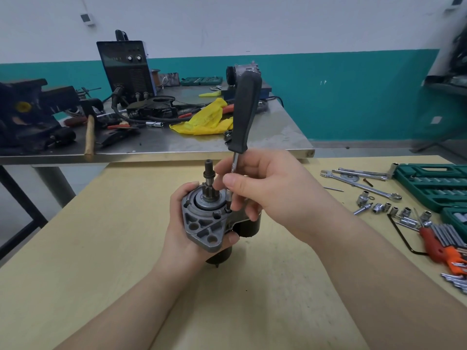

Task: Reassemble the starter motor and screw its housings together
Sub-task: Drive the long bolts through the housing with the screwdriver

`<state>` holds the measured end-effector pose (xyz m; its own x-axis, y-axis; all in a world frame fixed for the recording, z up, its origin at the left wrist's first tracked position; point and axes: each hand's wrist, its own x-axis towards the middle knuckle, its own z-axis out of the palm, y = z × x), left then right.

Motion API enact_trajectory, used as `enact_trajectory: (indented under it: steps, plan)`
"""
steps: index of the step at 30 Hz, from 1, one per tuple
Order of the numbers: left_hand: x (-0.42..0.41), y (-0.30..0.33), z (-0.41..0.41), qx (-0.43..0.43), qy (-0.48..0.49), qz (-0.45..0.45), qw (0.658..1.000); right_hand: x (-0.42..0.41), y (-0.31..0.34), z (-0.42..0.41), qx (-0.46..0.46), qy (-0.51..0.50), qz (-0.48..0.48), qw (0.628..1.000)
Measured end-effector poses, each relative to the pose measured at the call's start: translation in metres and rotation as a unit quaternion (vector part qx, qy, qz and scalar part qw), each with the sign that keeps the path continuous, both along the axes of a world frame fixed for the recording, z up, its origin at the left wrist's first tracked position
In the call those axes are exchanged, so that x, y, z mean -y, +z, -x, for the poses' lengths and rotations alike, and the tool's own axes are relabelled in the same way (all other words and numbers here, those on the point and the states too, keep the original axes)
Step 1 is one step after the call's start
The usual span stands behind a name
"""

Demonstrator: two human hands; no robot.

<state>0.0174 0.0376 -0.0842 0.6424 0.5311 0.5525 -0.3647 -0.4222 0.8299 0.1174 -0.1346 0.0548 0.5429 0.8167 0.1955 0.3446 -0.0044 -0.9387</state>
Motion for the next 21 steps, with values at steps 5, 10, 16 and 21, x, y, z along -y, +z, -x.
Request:
enact_trajectory:
  steps: [5, 10, 16, 21]
  plan:
    - [-0.003, -0.003, -0.002, -0.004, -0.007, -0.021, 1.0, 0.0, -0.001, -0.002, 0.022, -0.031, -0.002, 0.999]
    - [0.0, -0.001, 0.0, -0.003, -0.016, -0.016, 1.0, -0.003, -0.003, 0.0, 0.003, -0.037, -0.009, 0.999]
    - [0.004, 0.005, 0.001, -0.01, -0.019, -0.021, 1.0, 0.006, 0.003, -0.004, 0.001, 0.003, -0.004, 1.0]
    - [0.005, 0.006, 0.0, -0.002, -0.024, -0.023, 0.999, -0.004, -0.005, -0.002, 0.037, -0.061, -0.02, 0.997]
